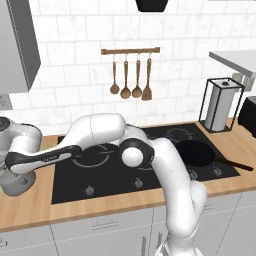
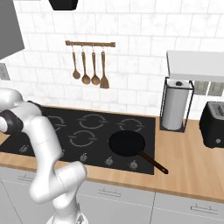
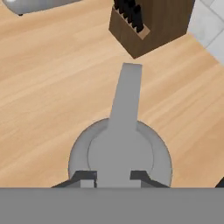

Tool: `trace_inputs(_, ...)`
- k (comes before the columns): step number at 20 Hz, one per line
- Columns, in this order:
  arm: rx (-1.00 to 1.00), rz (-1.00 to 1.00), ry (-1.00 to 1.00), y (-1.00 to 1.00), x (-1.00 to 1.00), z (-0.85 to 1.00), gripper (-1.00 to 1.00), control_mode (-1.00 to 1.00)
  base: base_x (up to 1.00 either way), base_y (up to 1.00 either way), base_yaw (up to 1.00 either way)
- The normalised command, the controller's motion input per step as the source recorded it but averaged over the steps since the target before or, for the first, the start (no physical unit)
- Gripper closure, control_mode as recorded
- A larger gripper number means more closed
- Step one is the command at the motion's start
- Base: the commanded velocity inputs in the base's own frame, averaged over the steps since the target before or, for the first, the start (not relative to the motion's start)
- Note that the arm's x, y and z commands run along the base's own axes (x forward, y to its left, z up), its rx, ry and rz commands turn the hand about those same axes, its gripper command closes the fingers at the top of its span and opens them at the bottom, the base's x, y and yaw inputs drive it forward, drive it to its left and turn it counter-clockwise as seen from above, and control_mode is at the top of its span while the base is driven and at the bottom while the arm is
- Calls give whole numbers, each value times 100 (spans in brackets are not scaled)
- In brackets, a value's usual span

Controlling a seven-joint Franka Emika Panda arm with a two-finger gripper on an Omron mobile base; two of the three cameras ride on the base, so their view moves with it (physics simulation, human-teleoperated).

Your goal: Pick the kettle from the counter and place it on a stove burner. Then turn the burner on.

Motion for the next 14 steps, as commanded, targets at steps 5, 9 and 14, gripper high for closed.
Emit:
trace_inputs(5, 2, 0, -25, -34, -49, 28, 100, -100, 0, 0, 0)
trace_inputs(9, 7, -2, -15, -49, -11, 33, 100, -100, 0, 0, 0)
trace_inputs(14, 12, -9, -14, -38, 4, 27, 100, -100, 0, 0, 0)
